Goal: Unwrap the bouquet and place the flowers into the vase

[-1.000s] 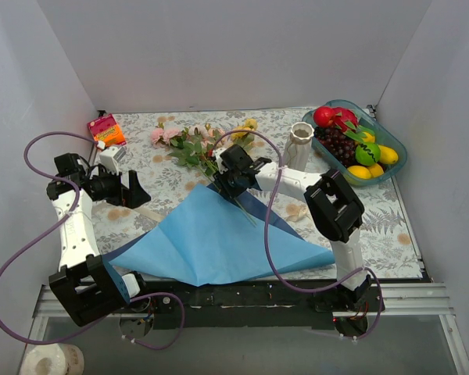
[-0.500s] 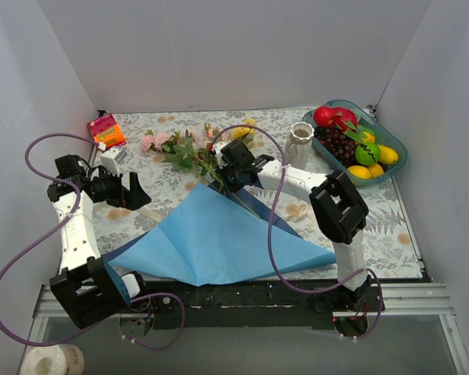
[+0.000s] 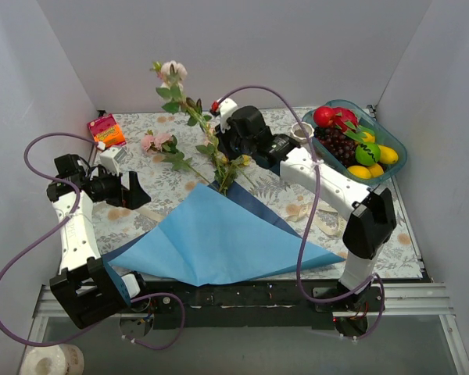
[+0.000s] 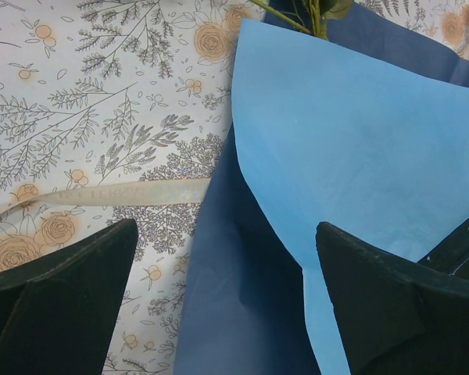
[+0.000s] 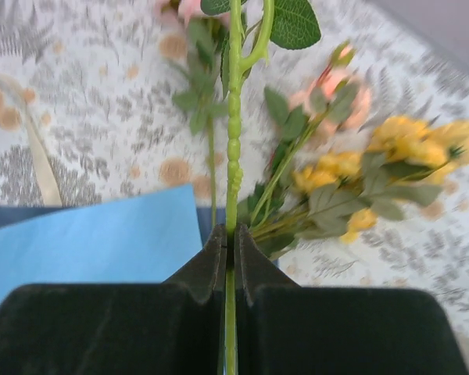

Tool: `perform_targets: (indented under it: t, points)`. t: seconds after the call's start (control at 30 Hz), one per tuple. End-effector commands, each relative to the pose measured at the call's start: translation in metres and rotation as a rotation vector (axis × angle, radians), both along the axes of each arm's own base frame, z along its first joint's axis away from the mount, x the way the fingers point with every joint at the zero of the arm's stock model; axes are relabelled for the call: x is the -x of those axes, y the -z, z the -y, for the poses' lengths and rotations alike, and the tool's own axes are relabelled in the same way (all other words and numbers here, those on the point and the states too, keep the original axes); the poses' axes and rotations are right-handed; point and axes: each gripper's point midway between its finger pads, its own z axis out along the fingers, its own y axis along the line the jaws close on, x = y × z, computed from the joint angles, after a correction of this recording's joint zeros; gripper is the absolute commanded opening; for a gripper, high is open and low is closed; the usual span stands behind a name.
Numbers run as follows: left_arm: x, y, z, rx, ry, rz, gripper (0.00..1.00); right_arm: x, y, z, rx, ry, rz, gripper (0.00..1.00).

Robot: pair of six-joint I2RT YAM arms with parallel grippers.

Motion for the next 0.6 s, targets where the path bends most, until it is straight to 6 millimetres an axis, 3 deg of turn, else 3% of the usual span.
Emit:
perform_targets:
  t: [0.0,0.07,0.1,0.17,0.23,0.3,0.37,0.4,0.57]
  points:
    - [-0.006,-0.020,0.001,-0.003,0.005,0.065,0.98,-0.040,-0.146,0.035,-0.163,0.145,0.372,0.01]
    - [-0.009,-0.022,0.002,0.010,0.002,0.071,0.98,-0.052,-0.175,0.050,-0.234,0.197,0.522,0.01]
    - [-0.010,-0.023,0.002,0.018,-0.002,0.068,0.98,-0.049,-0.202,0.069,-0.257,0.213,0.631,0.01]
    - [-0.012,-0.025,0.002,0.031,-0.001,0.069,0.98,-0.047,-0.229,0.084,-0.357,0.216,0.793,0.01]
    - [-0.013,-0.024,0.002,0.035,-0.003,0.063,0.98,-0.051,-0.262,0.114,-0.437,0.268,0.867,0.01]
    - [-0.013,-0.022,0.002,0.036,-0.004,0.056,0.98,-0.062,-0.276,0.144,-0.465,0.328,0.889,0.01]
    - [-0.013,-0.019,0.001,0.029,-0.008,0.052,0.98,-0.060,-0.291,0.162,-0.535,0.348,0.925,0.01]
    - [-0.013,-0.019,0.001,0.027,-0.009,0.053,0.98,-0.064,-0.294,0.176,-0.537,0.363,0.937,0.01]
    - [-0.016,-0.021,-0.001,0.022,-0.019,0.067,0.98,-0.074,-0.291,0.204,-0.547,0.411,0.953,0.01]
